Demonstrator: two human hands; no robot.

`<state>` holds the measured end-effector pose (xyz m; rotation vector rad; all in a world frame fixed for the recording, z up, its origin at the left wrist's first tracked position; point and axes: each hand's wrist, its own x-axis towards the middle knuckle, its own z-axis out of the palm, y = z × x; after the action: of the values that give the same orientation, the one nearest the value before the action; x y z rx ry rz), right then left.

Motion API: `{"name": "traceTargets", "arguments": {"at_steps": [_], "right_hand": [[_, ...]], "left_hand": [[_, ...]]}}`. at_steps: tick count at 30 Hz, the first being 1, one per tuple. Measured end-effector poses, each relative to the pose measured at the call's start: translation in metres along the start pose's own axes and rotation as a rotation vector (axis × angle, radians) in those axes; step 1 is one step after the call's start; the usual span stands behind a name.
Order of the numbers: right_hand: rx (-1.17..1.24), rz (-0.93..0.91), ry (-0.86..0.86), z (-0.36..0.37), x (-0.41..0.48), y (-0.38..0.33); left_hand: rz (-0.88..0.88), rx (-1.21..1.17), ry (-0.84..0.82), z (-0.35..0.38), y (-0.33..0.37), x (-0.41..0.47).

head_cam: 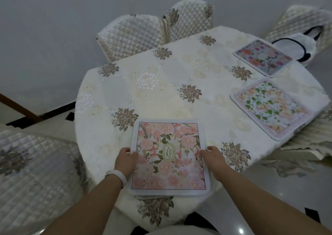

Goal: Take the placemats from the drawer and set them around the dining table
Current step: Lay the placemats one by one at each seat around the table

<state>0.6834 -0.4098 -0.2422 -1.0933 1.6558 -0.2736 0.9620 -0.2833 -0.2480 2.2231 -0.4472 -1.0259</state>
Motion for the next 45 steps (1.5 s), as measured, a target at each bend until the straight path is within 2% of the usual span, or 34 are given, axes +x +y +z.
{"name": "traceTargets", "arguments": {"at_steps": [14,24,37,45], "right_hand": [[-0.166,-0.180,-0.150,-0.010,0.014,0.000],[-0.272,-0.362,-0.239,-0.003,0.016,-0.024],[-0.380,-0.592,-0.403,0.081,-0.082,-0.042],[-0.499,-0.742,-0.474,0.188,-0.199,-0.013]], "left_hand": [[-0.023,-0.112,0.145,0.014,0.005,-0.047],[-0.049,-0.309,0.306,0.003,-0.002,-0.095],[-0.053,-0.535,0.517,-0.078,-0.094,-0.164],[-0.050,-0.639,0.640,-0.179,-0.209,-0.220]]}}
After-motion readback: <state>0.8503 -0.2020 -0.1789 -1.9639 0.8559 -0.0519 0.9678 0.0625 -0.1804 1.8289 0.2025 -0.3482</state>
